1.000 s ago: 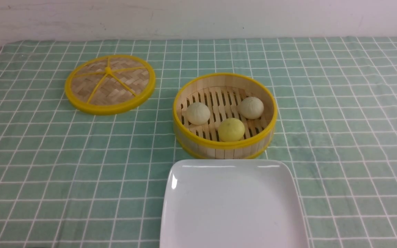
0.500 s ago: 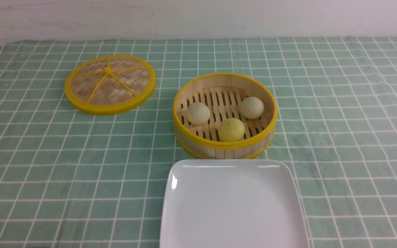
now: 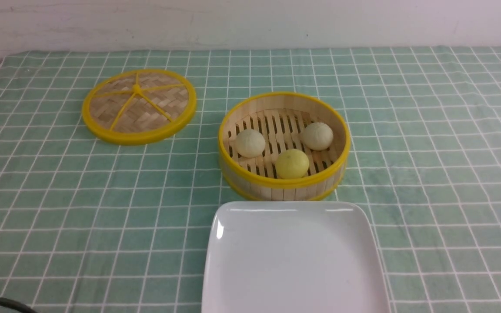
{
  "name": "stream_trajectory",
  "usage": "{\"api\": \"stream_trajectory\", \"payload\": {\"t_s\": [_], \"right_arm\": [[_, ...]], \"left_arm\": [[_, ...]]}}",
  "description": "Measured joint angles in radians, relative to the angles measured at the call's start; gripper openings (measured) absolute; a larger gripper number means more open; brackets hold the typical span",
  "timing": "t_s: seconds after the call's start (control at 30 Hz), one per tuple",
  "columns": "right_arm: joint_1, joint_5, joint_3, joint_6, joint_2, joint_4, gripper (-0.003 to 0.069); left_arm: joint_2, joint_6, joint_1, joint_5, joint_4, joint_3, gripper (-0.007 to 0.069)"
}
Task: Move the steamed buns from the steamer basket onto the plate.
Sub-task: Use the right arm to grab the steamed stuffed bun that is closest to it
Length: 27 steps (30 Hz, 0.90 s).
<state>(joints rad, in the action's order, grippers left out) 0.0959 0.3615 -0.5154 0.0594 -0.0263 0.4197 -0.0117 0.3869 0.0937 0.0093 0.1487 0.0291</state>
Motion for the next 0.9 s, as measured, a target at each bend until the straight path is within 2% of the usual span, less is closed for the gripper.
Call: {"api": "stream_trajectory", "payload": {"t_s": [0.1,0.27,0.37,0.47,0.67,0.77,0.8,0.87,0.9], "right_arm": [[0.0,0.07,-0.057,0.04,-0.076,0.036,0.0241],[0.0,0.158,-0.145,0.135,-0.213,0.124,0.0241],[0.0,0.242,-0.231,0.284,-0.327,0.206,0.0241],[0.0,0.333,-0.329,0.373,-0.447,0.279,0.0241],[0.0,0.435,-0.473,0.406,-0.647,0.396,0.0241],[0.0,0.506,-0.555,0.453,-0.769,0.41,0.0241],[0.0,0.56,-0.6,0.494,-0.851,0.41,0.0241],[0.0,0.599,-0.634,0.528,-0.897,0.41,0.0241],[0.0,0.65,-0.684,0.568,-0.978,0.41,0.0241]], "left_arm": [[0.0,0.089,0.0,-0.096,0.085,0.0,0.0294],[0.0,0.153,0.0,-0.149,0.132,0.0,0.0294],[0.0,0.29,0.0,-0.15,0.172,0.0,0.0294],[0.0,0.416,0.0,-0.165,0.193,0.0,0.0294],[0.0,0.457,0.0,-0.278,0.192,0.0,0.0294],[0.0,0.465,0.0,-0.244,0.092,0.0,0.0294],[0.0,0.469,0.0,-0.168,-0.001,-0.007,0.0294],[0.0,0.475,0.0,-0.088,-0.072,-0.02,0.0294],[0.0,0.491,-0.001,0.02,-0.149,-0.063,0.0294]]}}
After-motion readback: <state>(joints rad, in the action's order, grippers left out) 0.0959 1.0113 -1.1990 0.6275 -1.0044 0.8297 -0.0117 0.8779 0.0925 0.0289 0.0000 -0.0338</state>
